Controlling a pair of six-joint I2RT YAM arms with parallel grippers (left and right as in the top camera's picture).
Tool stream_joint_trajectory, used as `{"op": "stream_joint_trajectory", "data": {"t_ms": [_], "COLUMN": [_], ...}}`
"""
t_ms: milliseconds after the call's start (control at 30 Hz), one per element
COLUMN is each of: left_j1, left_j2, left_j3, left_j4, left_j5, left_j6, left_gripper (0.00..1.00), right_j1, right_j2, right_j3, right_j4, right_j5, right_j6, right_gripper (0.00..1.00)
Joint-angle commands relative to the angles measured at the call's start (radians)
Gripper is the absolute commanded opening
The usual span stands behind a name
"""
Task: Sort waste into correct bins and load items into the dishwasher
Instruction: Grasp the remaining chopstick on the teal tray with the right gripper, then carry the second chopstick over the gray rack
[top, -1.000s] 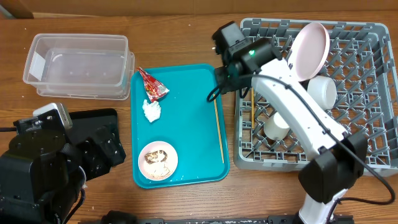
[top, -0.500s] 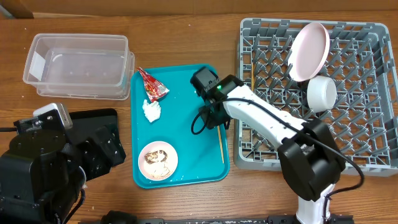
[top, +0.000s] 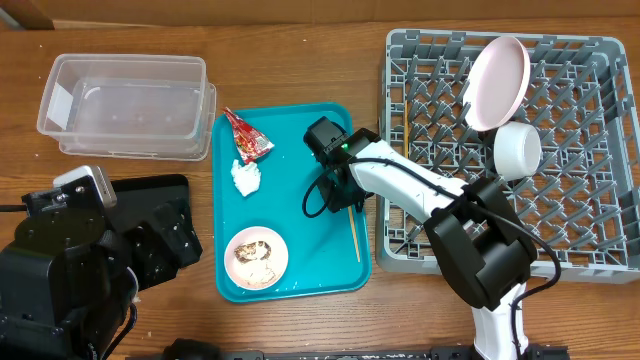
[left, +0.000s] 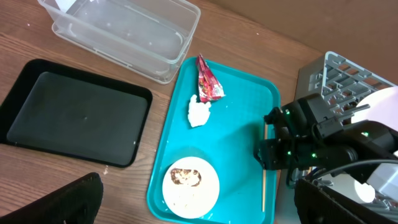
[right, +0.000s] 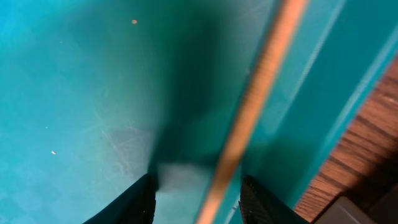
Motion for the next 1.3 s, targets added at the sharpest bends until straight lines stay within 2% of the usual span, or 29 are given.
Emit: {"op": "stream_joint_trajectory", "data": {"t_ms": [0, 133, 200, 333, 533, 767, 1000, 1267], "left_j1": [-0.002, -0.002, -0.002, -0.002, -0.002, -0.003, -0.002, -0.002], "left_j2": [0.006, 0.006, 0.006, 0.006, 0.006, 0.006, 0.006, 0.006], "left_j3": [0.007, 0.007, 0.007, 0.007, 0.007, 0.007, 0.007, 0.007], "left_j4": [0.001, 0.001, 0.001, 0.001, 0.001, 0.001, 0.001, 0.001], "left_j5": [-0.021, -0.021, -0.021, -0.021, -0.021, -0.021, -0.021, -0.021], "left_j6": [-0.012, -0.012, -0.012, -0.012, -0.012, -0.012, -0.012, -0.012], "left_gripper": [1.00, 1.00, 1.00, 1.00, 1.00, 1.00, 1.00, 1.00], "right_j1": [-0.011, -0.010, -0.011, -0.011, -0.011, -0.030, -0.183, -0.341], "right_j2": [0.018, 0.018, 0.018, 0.018, -0.003, -0.142, -0.274, -0.204], "right_j3": [-0.006, -0.006, -0.006, -0.005, 0.069, 0.236, 0.306, 0.270], "right_j4": [-0.006, -0.010, -0.010, -0.007, -0.090, -0.182, -0.140, -0.146], "right_j5": [0.020, -0.087, -0.092, -0.053, -0.043, -0.042, 0.040, 0.031], "right_j6": [0.005, -0.140, -0.151, -0.092, -0.071, -0.021, 0.011, -0.006], "right_gripper": [0.46, 0.40, 0.24, 0.05, 0.04, 0.04, 0.06, 0.04]}}
